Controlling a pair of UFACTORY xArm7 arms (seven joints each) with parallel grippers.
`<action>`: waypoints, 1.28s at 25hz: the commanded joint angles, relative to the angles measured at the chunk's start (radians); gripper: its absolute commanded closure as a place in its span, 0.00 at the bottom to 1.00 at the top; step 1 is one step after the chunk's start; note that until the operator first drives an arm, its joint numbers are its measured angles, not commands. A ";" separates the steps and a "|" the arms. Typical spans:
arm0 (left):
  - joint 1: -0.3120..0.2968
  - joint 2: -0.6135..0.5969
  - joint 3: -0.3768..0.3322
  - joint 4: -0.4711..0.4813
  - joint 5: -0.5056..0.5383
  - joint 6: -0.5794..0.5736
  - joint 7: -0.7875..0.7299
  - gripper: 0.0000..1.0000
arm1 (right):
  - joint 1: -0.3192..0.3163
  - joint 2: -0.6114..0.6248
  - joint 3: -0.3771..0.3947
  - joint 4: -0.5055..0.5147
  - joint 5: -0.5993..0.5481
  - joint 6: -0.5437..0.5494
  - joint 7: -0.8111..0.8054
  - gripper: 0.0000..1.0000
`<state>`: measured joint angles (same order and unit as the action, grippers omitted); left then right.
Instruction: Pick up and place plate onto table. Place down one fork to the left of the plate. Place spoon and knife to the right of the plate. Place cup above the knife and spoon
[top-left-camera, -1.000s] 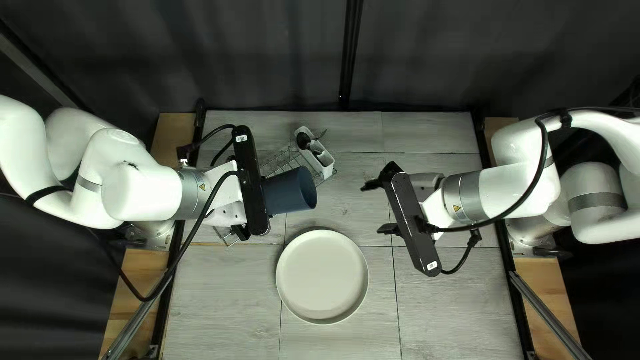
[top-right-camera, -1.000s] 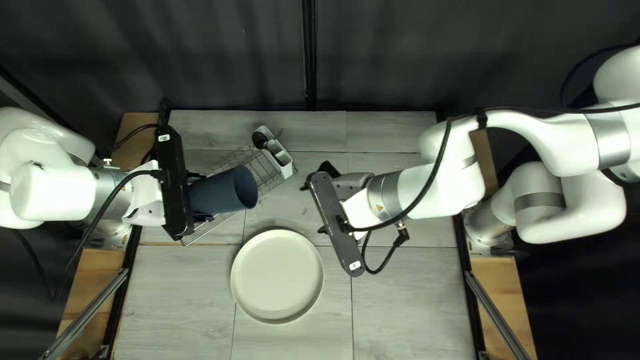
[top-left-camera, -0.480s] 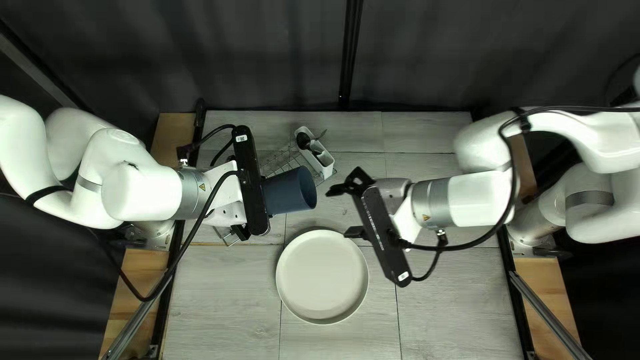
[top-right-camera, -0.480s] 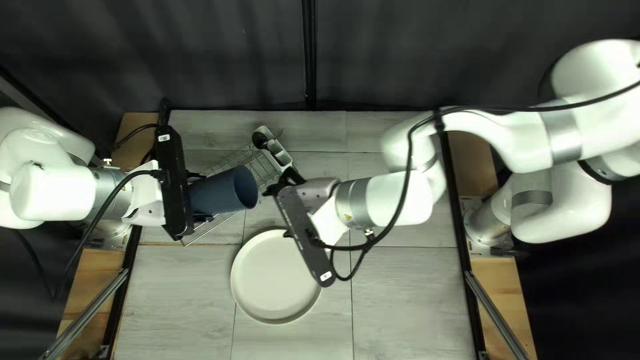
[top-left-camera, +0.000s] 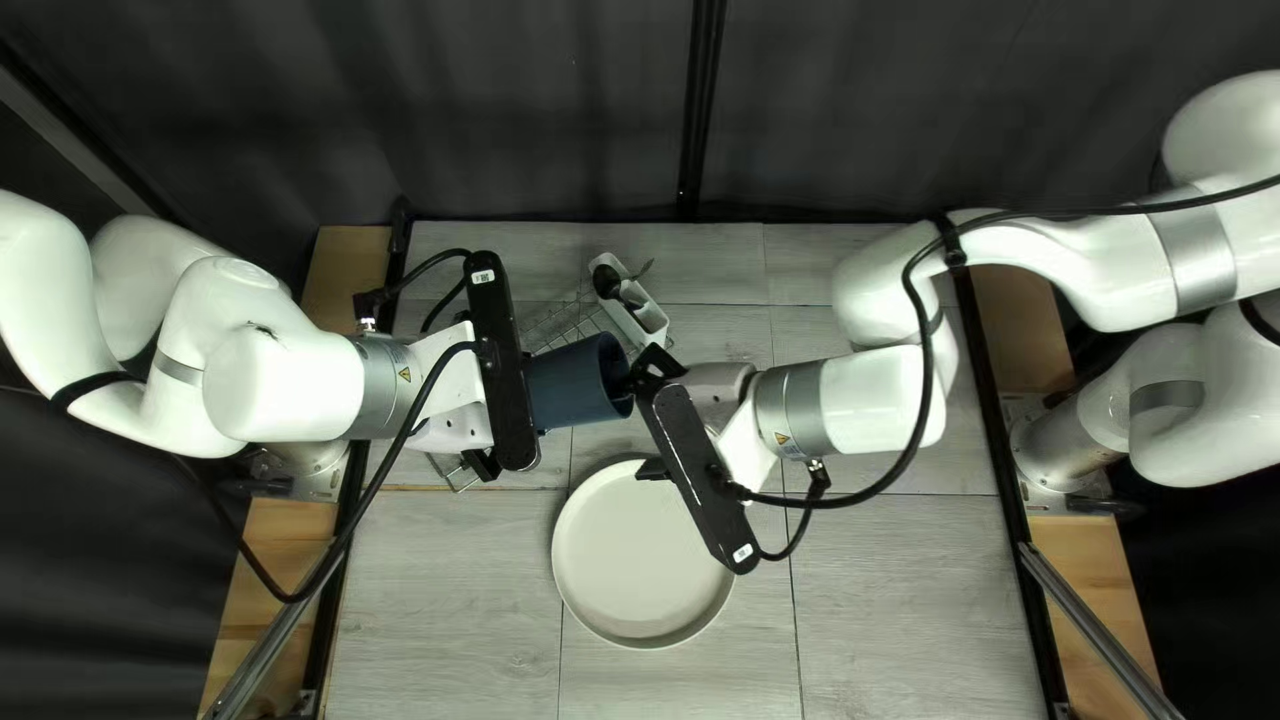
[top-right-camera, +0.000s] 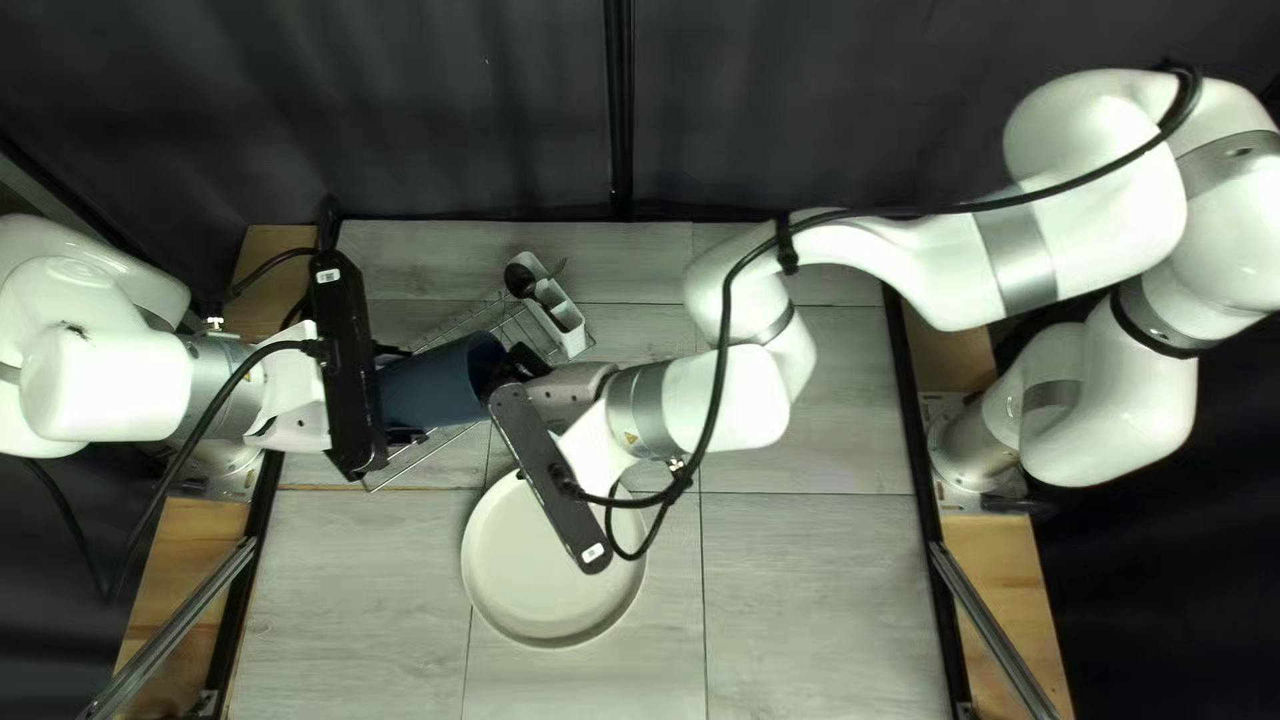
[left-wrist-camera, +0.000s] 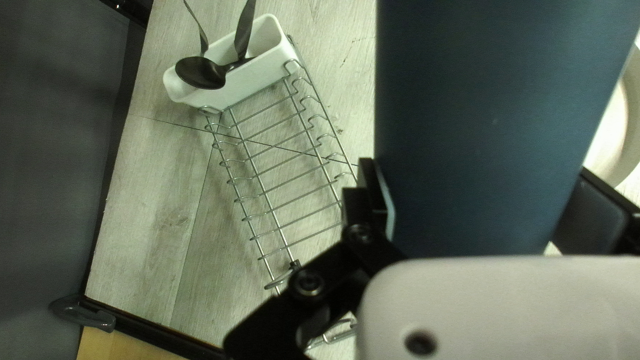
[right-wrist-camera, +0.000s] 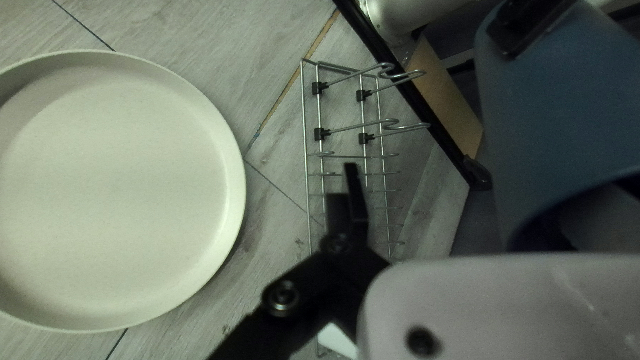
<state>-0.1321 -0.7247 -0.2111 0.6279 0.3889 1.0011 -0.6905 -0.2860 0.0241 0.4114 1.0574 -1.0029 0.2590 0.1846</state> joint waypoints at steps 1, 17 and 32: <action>0.000 0.000 0.000 0.000 0.000 0.000 0.000 1.00 | 0.000 0.001 0.000 0.001 -0.001 0.000 0.000 1.00; 0.000 0.000 0.000 0.000 0.000 0.000 0.000 0.00 | -0.001 -0.017 -0.001 -0.024 0.012 0.010 -0.014 1.00; -0.016 -0.055 -0.002 -0.011 -0.035 0.064 -0.007 0.00 | 0.171 -0.298 -0.181 -0.292 0.585 0.118 -0.513 1.00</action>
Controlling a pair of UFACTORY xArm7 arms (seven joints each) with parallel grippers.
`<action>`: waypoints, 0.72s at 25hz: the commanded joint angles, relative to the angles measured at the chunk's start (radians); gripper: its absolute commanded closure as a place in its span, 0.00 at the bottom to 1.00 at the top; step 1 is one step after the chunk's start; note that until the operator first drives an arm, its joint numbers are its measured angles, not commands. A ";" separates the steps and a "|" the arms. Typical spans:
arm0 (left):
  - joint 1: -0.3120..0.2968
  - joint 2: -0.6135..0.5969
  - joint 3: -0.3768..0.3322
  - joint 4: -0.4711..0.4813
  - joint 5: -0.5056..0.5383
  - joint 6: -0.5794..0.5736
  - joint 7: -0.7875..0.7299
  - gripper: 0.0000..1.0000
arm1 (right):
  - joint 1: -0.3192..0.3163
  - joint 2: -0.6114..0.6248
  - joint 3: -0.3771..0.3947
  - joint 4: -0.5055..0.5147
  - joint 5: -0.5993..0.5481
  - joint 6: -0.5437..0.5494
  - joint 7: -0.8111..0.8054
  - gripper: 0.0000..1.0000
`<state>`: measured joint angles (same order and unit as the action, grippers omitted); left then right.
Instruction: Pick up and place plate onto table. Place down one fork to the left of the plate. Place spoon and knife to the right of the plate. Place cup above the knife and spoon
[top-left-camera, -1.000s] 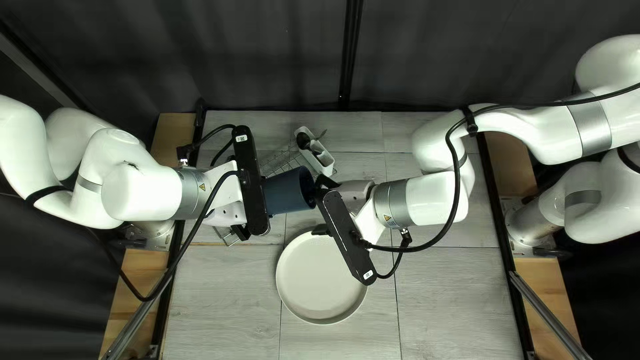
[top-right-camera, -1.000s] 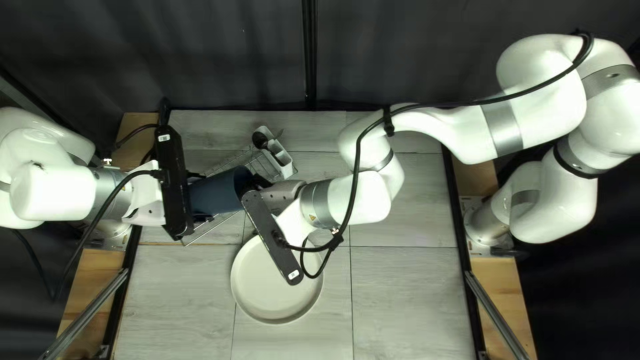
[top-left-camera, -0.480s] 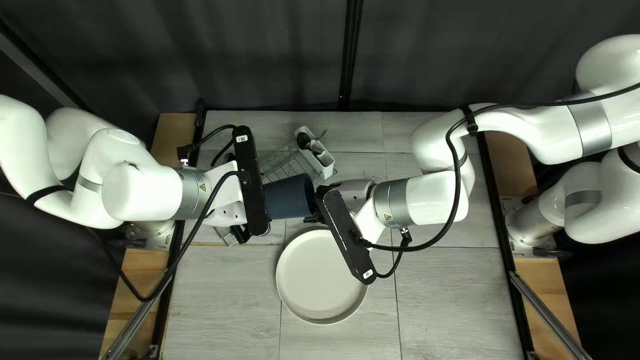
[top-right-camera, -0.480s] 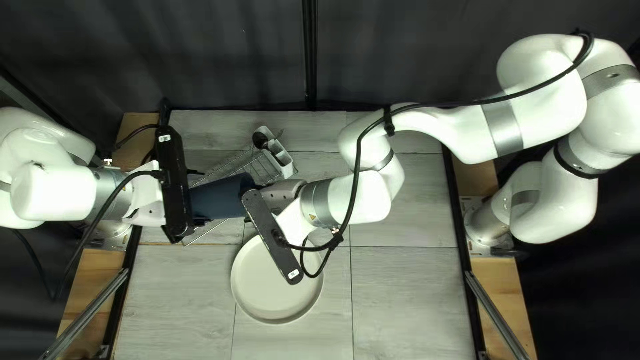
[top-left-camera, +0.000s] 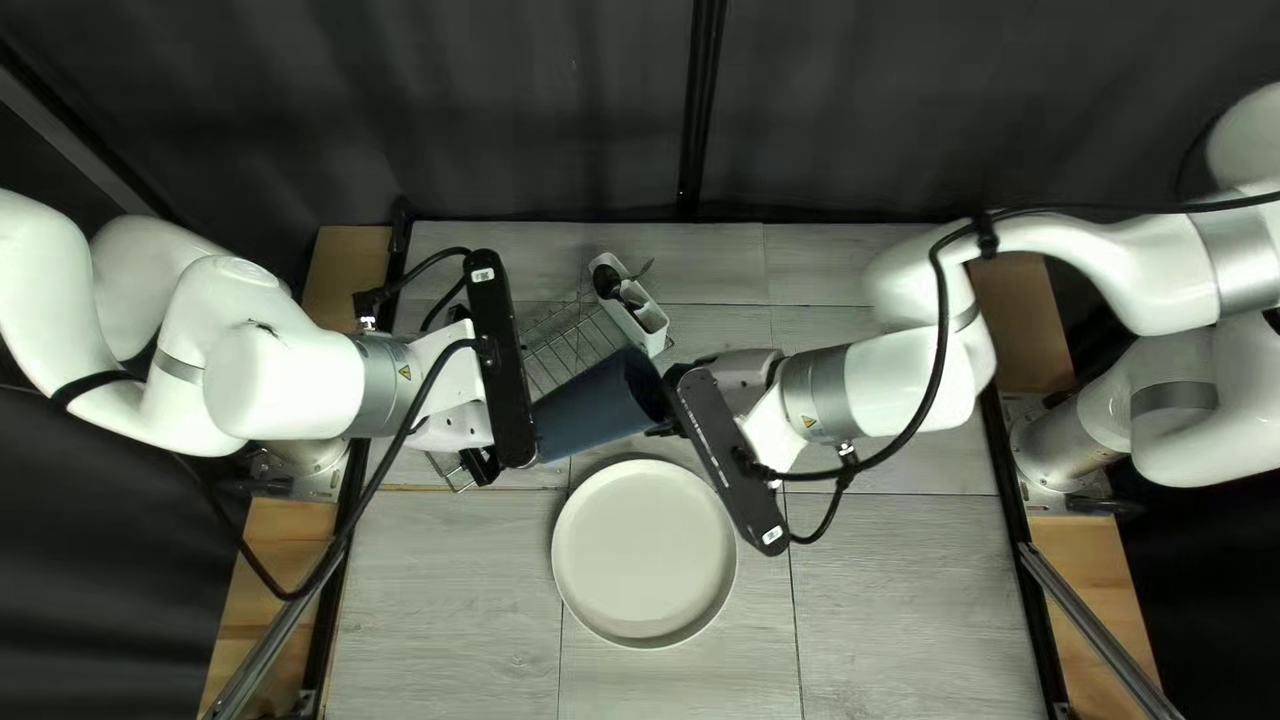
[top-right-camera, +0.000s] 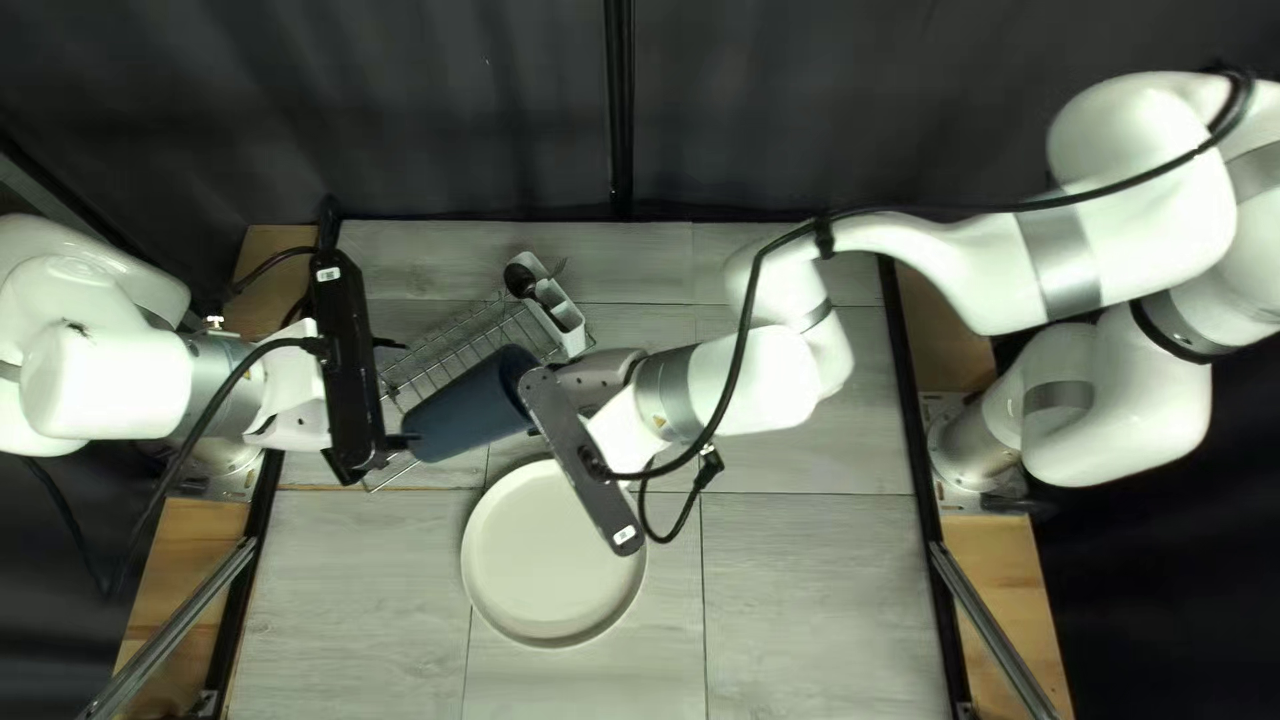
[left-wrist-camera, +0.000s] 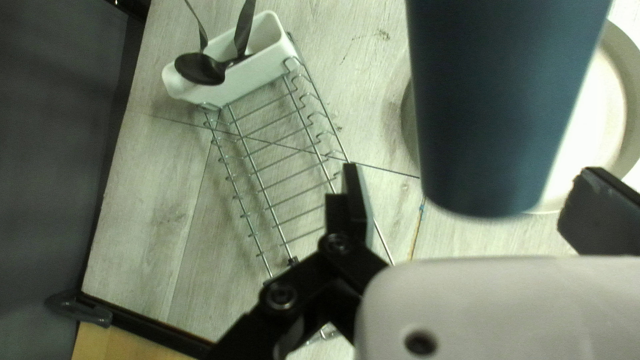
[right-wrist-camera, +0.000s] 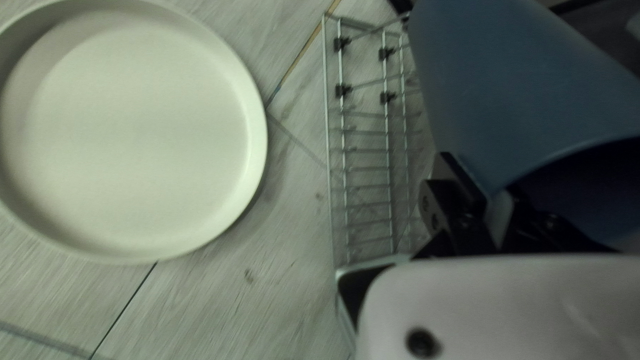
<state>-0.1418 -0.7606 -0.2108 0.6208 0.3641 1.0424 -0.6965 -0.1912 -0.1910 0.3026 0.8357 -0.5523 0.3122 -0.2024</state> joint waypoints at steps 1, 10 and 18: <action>-0.007 -0.021 -0.002 -0.004 -0.012 0.028 -0.002 0.00 | 0.110 -0.109 -0.101 -0.084 0.189 0.109 -0.185 1.00; -0.007 -0.014 -0.001 0.002 -0.016 0.034 0.001 0.00 | 0.275 -0.261 -0.290 -0.095 0.489 0.551 -0.564 1.00; -0.007 -0.014 -0.001 0.002 -0.016 0.034 0.001 0.00 | 0.283 -0.152 -0.402 -0.002 0.561 0.843 -0.812 1.00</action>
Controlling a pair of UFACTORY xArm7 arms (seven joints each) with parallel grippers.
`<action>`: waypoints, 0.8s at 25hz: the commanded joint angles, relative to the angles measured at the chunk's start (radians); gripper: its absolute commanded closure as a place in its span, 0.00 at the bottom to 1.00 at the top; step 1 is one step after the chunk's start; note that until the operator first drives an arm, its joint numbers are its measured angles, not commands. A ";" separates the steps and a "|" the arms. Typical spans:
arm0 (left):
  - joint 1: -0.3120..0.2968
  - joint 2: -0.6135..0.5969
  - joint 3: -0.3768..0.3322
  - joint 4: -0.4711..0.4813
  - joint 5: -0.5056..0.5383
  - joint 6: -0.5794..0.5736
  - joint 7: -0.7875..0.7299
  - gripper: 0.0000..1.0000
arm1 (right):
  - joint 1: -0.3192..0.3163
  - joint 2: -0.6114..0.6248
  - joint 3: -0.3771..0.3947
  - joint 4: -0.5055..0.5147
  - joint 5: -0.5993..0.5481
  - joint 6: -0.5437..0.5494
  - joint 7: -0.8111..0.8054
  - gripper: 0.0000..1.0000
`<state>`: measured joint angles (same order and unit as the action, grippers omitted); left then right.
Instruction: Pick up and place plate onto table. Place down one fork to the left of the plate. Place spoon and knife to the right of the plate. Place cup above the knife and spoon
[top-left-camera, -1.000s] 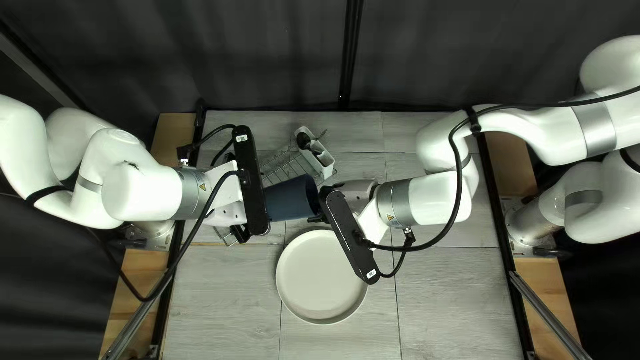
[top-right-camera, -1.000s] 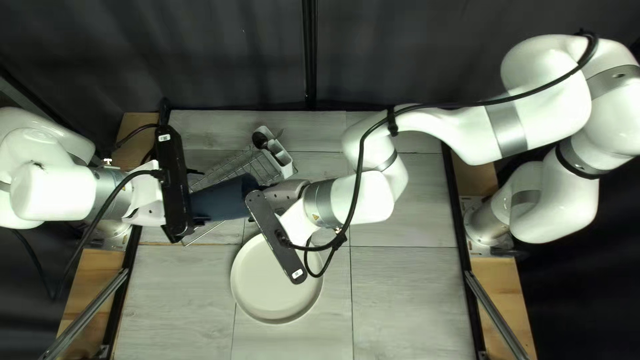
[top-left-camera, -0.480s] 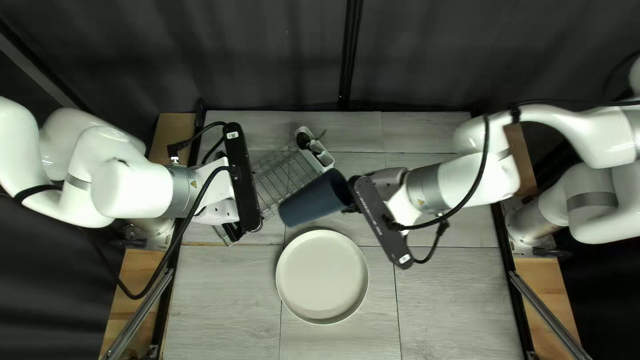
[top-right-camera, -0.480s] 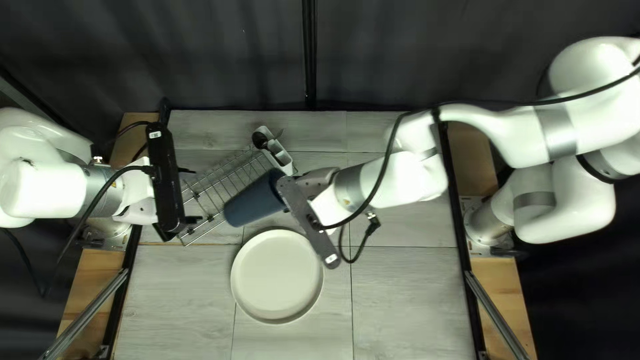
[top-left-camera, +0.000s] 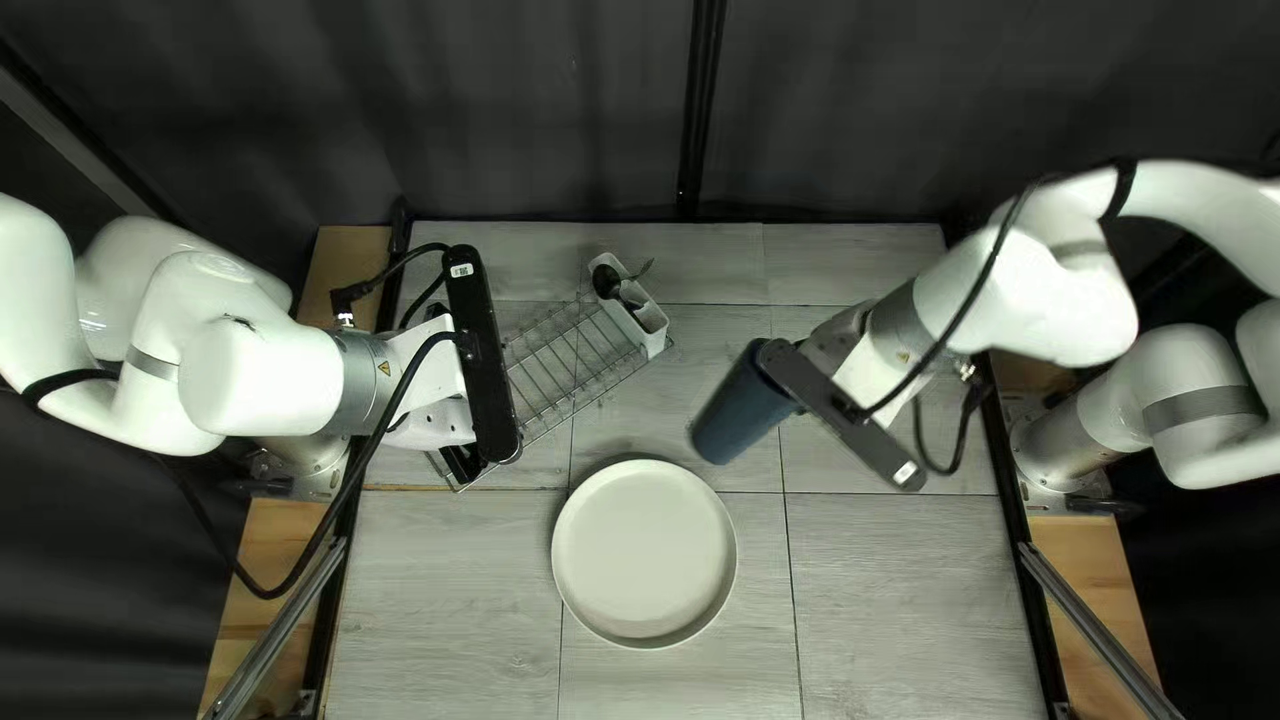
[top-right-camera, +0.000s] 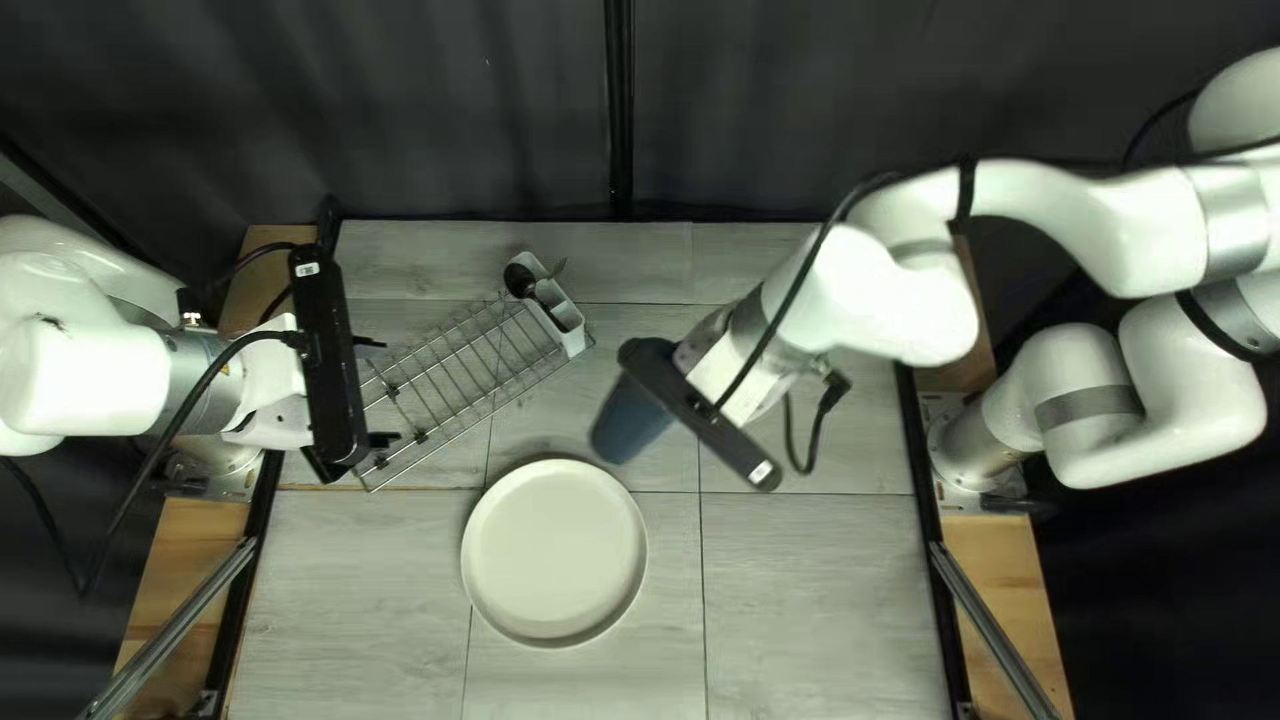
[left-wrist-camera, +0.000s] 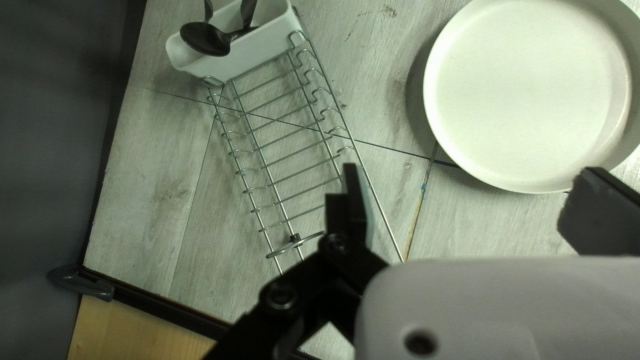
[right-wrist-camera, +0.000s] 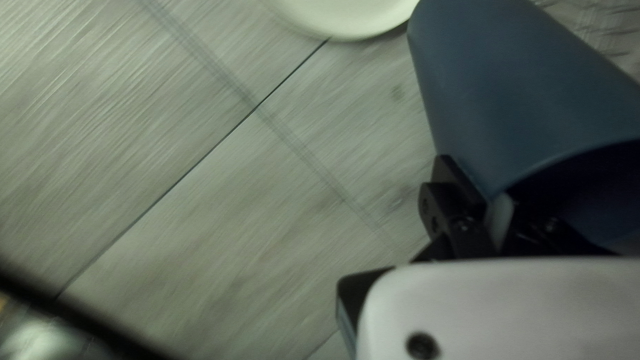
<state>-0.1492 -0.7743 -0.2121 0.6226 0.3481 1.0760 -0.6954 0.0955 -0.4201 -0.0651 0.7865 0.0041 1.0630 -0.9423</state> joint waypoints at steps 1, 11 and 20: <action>0.000 0.000 0.000 0.000 0.000 0.000 0.000 0.00 | -0.007 0.100 -0.035 0.056 -0.007 0.105 -0.076 1.00; 0.000 0.000 0.000 0.000 0.000 0.000 0.000 0.00 | -0.012 0.300 0.068 0.143 -0.261 0.183 0.327 1.00; 0.000 0.000 0.000 0.000 0.000 0.000 0.000 0.00 | 0.005 0.482 0.081 0.234 -0.382 0.215 0.546 1.00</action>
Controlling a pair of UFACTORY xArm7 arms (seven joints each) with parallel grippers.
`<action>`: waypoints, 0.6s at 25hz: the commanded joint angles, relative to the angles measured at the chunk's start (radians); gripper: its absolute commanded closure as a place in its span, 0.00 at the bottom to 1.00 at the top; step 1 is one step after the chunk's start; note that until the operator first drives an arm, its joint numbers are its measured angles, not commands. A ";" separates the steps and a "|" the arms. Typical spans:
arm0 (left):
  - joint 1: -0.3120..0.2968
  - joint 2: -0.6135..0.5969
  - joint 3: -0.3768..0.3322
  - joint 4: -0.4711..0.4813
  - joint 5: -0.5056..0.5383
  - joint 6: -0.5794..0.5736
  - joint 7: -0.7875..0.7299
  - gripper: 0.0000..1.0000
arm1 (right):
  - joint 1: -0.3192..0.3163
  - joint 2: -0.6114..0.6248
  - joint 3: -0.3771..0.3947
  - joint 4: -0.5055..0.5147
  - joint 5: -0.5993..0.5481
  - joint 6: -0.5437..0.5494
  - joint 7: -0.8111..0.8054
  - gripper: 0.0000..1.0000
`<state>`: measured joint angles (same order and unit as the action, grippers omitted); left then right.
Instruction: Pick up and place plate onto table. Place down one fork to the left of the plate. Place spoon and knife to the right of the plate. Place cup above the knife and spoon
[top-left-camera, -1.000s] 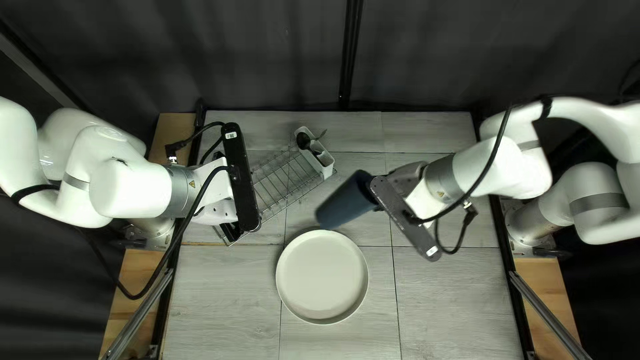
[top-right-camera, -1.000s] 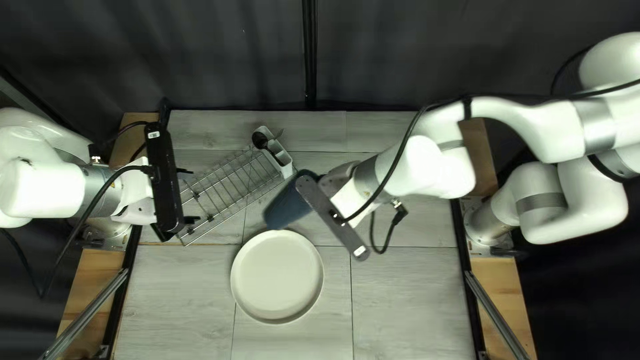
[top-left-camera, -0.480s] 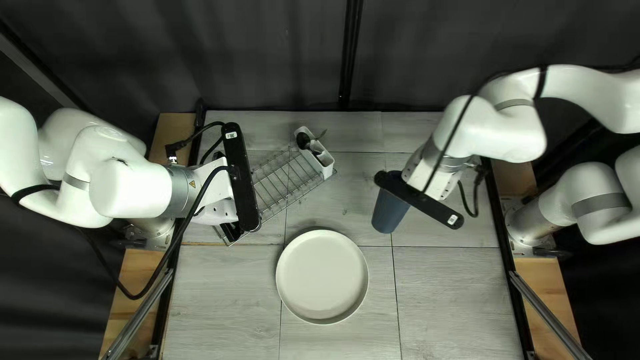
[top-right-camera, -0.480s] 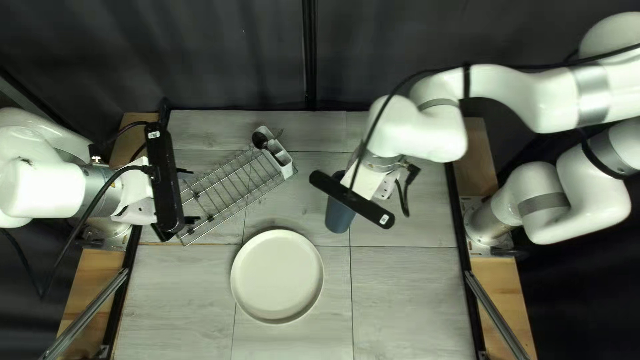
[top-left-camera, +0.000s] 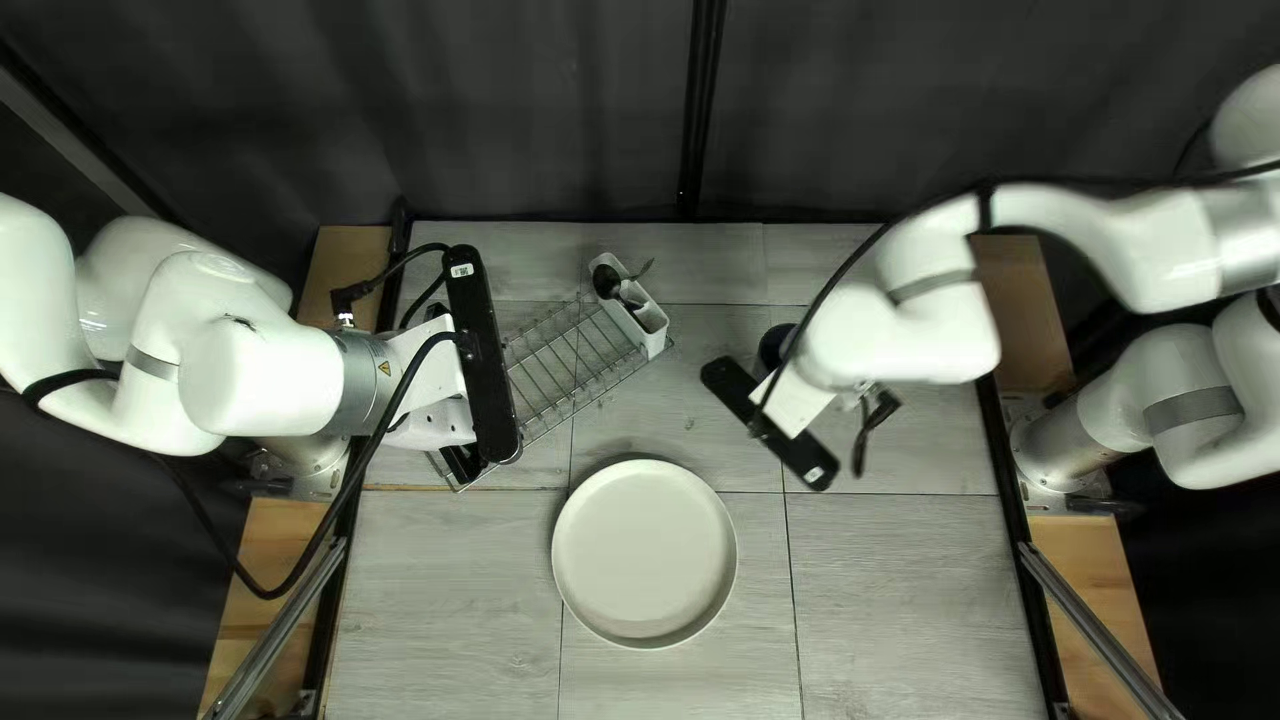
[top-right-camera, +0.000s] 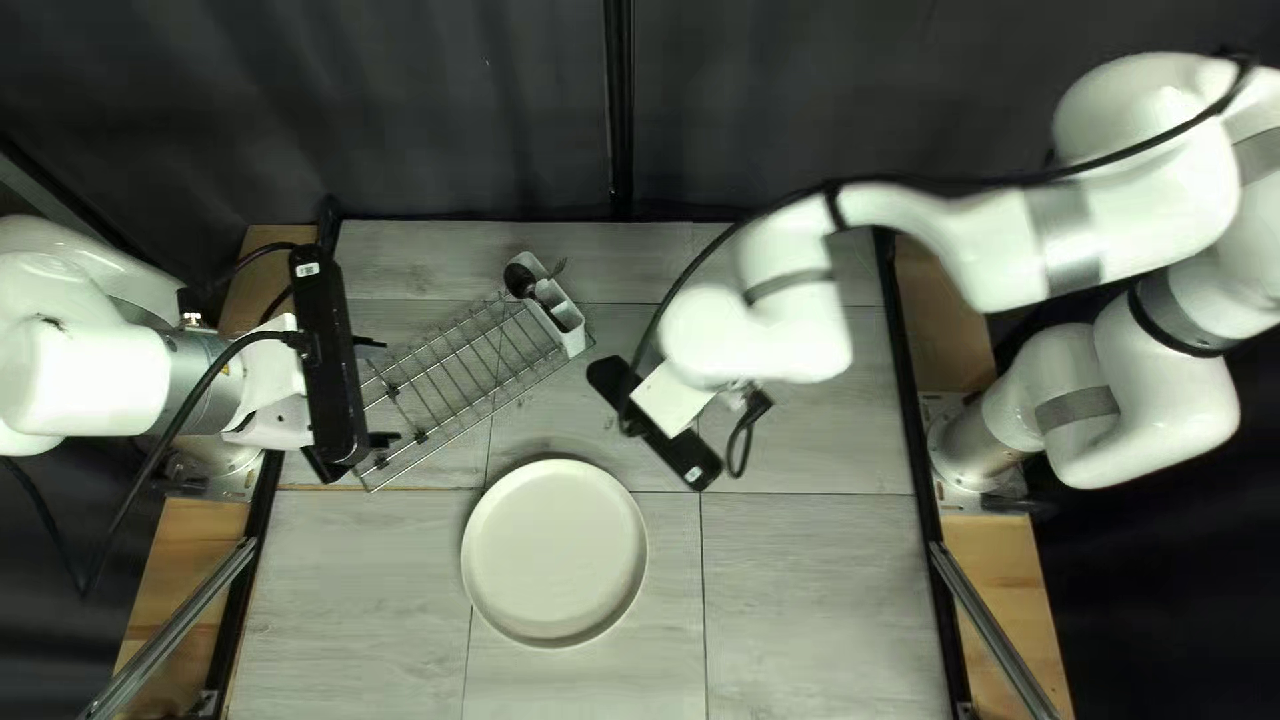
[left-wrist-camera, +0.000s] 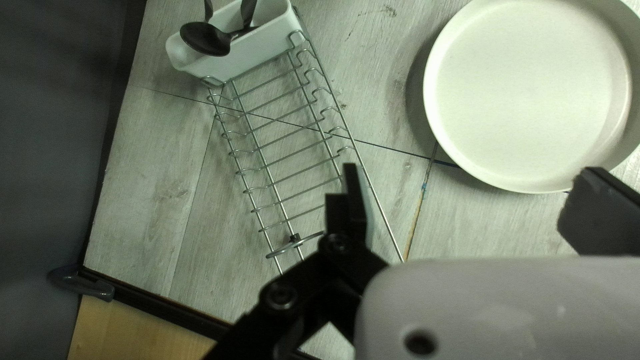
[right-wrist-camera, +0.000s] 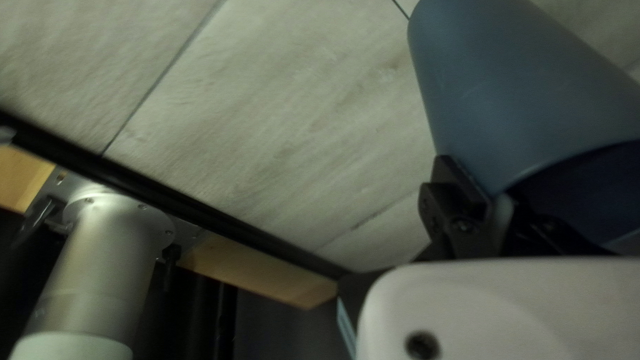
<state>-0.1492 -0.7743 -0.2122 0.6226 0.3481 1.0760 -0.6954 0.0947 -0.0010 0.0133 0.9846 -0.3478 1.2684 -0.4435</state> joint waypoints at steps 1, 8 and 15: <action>0.000 0.000 0.000 0.000 0.000 0.000 0.000 0.00 | 0.007 0.070 0.003 0.038 -0.032 0.009 0.053 1.00; 0.000 0.000 0.000 0.000 0.000 0.000 0.000 0.00 | -0.004 0.077 -0.002 -0.007 -0.018 -0.064 0.020 1.00; 0.000 0.000 0.000 0.000 0.000 0.000 0.000 0.00 | -0.016 0.071 -0.008 -0.030 0.008 -0.105 -0.035 0.02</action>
<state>-0.1491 -0.7743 -0.2122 0.6225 0.3481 1.0760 -0.6954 0.0824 0.0730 0.0079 0.9560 -0.3455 1.1668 -0.4672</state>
